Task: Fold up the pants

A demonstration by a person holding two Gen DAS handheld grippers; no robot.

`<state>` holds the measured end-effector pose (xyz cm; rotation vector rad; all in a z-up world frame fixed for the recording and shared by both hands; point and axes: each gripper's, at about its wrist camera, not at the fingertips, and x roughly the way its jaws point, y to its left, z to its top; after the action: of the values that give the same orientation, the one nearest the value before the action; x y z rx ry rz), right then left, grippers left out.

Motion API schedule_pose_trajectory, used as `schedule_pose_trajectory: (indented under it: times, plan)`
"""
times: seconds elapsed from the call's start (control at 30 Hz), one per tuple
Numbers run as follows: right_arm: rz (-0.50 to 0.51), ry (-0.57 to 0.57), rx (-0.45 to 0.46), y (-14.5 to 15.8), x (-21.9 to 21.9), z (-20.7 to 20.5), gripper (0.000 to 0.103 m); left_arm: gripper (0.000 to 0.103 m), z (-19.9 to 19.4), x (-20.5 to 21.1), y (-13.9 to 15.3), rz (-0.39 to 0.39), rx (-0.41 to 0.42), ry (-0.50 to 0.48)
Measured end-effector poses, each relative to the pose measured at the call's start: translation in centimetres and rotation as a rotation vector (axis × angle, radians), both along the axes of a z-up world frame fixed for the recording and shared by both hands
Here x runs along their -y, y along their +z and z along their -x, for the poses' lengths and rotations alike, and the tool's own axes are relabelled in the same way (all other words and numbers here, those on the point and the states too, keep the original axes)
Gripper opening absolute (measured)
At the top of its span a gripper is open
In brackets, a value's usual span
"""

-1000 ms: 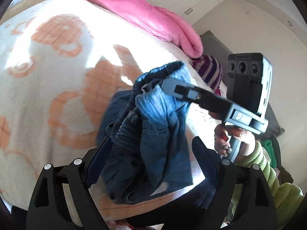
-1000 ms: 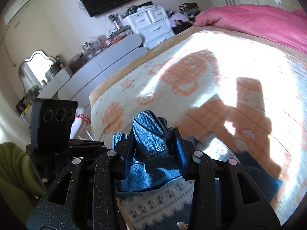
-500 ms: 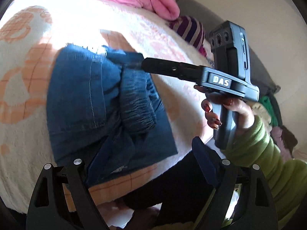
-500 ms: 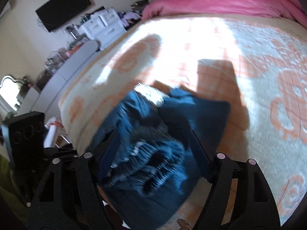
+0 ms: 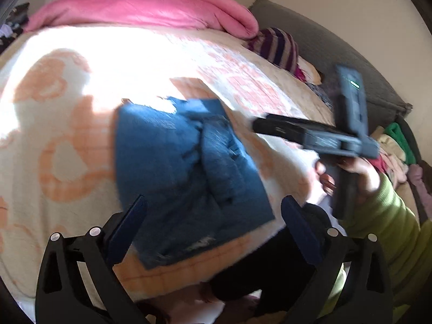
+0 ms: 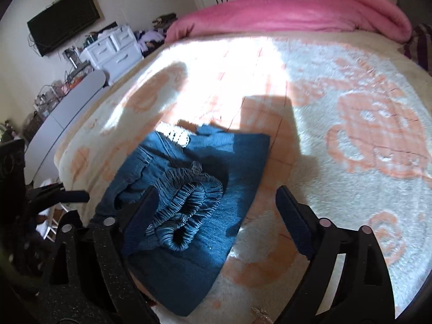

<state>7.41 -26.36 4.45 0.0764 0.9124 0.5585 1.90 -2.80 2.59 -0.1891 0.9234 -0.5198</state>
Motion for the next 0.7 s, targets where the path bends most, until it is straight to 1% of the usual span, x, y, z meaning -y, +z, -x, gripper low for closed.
schedule_pose_trajectory:
  times: [0.07, 0.17, 0.33, 0.43, 0.5, 0.57, 0.63, 0.7]
  plan:
    - [0.001, -0.017, 0.055, 1.3, 0.5, 1.3, 0.088, 0.099, -0.6, -0.7, 0.5, -0.029, 0.022, 0.026]
    - [-0.009, -0.022, 0.113, 2.3, 1.0, 3.0, 0.091, 0.099, -1.2, -1.1, 0.8, -0.073, 0.043, 0.058]
    - [0.006, -0.006, 0.196, 3.3, 0.6, 6.6, 0.091, 0.099, -2.3, -0.9, 0.8, -0.110, 0.051, 0.079]
    - [0.028, 0.042, 0.229, 3.2, -0.3, 9.0, 0.091, 0.099, -3.6, -1.1, 0.4, -0.102, 0.022, 0.094]
    - [0.040, 0.079, 0.234, 2.9, -1.0, 10.1, 0.091, 0.099, -4.1, -1.2, 0.3, -0.098, 0.018, 0.099]
    - [0.065, 0.138, 0.236, 2.5, -2.4, 11.4, 0.091, 0.099, -5.0, -1.2, -0.2, -0.123, 0.001, 0.106]
    - [0.097, 0.200, 0.245, 1.9, -4.1, 12.3, 0.091, 0.099, -6.4, -0.8, -0.8, -0.179, -0.040, 0.104]
    - [0.115, 0.263, 0.245, 1.4, -5.8, 12.8, 0.090, 0.099, -7.5, -0.5, -1.1, -0.205, -0.047, 0.098]
